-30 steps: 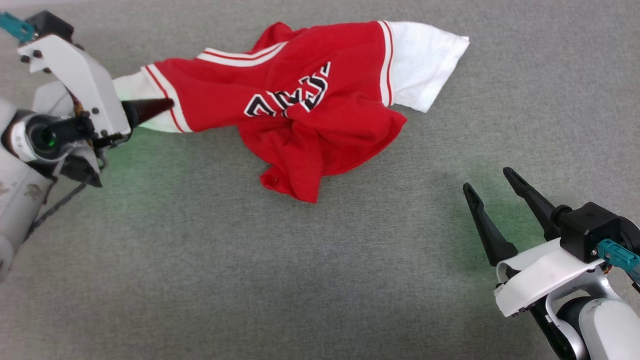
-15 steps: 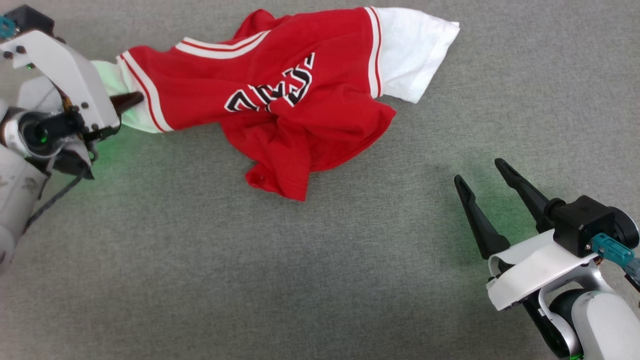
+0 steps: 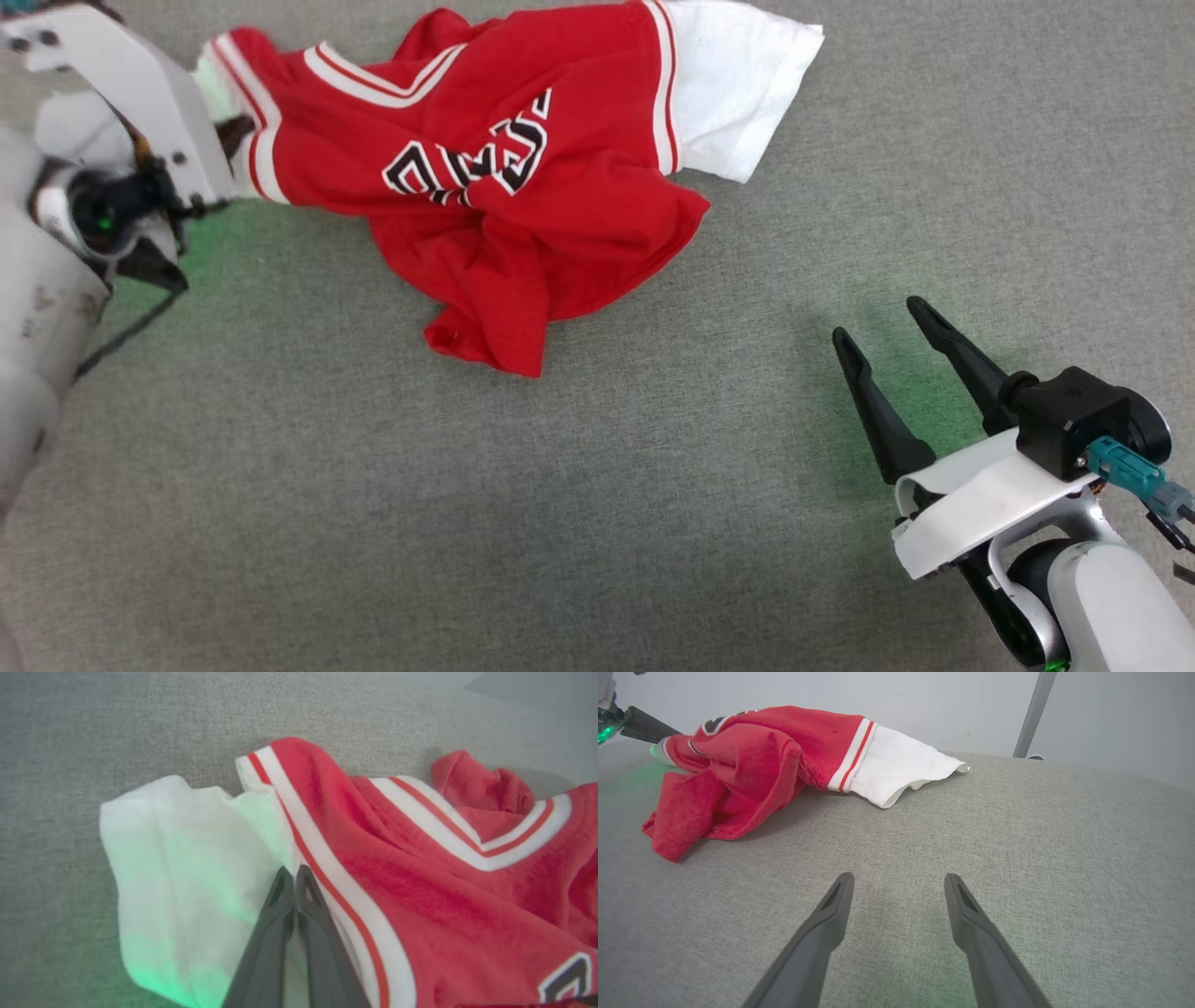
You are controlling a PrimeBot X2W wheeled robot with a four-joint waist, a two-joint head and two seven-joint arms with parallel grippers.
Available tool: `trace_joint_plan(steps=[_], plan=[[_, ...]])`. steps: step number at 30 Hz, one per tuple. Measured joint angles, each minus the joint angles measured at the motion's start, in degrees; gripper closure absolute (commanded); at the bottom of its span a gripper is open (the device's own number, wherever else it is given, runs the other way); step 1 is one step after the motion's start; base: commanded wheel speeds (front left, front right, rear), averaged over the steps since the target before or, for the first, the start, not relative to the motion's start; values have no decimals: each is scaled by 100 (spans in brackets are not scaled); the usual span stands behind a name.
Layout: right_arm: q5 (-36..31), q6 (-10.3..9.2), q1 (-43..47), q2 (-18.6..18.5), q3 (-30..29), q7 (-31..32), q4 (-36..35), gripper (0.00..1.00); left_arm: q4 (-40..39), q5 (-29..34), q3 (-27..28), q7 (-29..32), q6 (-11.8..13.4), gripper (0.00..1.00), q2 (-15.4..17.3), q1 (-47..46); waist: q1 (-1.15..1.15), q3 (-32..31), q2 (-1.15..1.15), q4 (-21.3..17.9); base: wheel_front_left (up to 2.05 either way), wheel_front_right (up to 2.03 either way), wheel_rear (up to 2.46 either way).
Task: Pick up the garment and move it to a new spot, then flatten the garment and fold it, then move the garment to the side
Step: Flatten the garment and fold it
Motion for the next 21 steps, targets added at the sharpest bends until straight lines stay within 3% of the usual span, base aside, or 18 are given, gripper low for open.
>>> trace_joint_plan(steps=[1, 10, 17, 21], plan=[[0, 0, -1, 4, 0, -1, 12, 0, 38, 97, -89, 9, -4, 0, -20, 3, 0, -13, 0, 4, 0, 0, 0], [9, 0, 90, -33, -58, 10, 78, 0, 153, 156, -89, -9, -221, 0, 25, -217, 0, -273, 0, 195, 0, 0, 0], [27, 0, 94, -41, 23, 54, 7, 0, 269, 270, -248, 614, -153, 0, 387, -304, 0, -376, 0, 315, 0, 0, 0], [34, 0, 95, -44, 23, 55, 2, 0, 335, 68, -170, 797, -135, 0, 388, -142, 0, -293, 0, 277, 0, 0, 0]])
